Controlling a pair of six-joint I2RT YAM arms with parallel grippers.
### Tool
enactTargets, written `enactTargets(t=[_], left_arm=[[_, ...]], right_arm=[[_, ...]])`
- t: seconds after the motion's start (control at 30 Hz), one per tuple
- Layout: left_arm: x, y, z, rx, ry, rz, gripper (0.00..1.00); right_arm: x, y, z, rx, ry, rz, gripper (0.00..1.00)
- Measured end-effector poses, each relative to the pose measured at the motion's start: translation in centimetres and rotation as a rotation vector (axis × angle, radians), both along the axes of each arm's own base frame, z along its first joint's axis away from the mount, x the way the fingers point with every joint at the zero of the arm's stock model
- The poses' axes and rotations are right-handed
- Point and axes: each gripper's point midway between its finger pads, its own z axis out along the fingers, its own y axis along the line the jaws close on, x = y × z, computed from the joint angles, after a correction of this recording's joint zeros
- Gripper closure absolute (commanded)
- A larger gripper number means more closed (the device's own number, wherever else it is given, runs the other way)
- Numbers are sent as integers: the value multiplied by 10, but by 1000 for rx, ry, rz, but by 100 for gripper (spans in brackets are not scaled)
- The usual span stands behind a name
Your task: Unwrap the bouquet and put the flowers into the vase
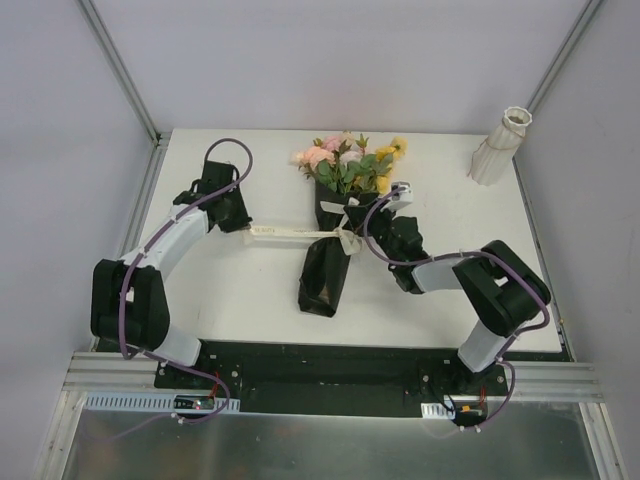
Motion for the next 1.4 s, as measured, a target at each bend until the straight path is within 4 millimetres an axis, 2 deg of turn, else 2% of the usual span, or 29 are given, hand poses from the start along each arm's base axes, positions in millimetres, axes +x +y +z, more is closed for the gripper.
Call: enactTargets(t=[0.13, 0.27, 0.47, 0.63, 0.8, 0.97, 1.13, 1.27, 1.4], left_arm=[[-7, 28, 1, 121, 12, 97, 100], [-12, 56, 14, 228, -16, 189, 100], [-13, 97, 21, 312, -21, 351, 100], [-15, 127, 24, 357, -14, 473, 100], [-19, 147, 29, 374, -14, 552, 100], [-22, 160, 36, 387, -31, 599, 100], [-25, 172, 38, 401, -30, 636, 100], [-30, 193, 38, 401, -15, 701, 100], [-34, 212, 41, 382, -7, 759, 100]], right_arm=[[1, -12, 10, 18, 6, -36, 100], [2, -24, 14, 27, 35, -82, 100], [5, -51, 0, 18, 100, -167, 100], [5, -72, -1, 14, 116, -228, 100], [2, -99, 0, 4, 126, -319, 100], [3, -132, 10, 4, 112, -445, 100], [1, -160, 6, -28, 142, -540, 100], [-1, -182, 1, -52, 171, -604, 100], [-4, -195, 2, -63, 181, -641, 100]])
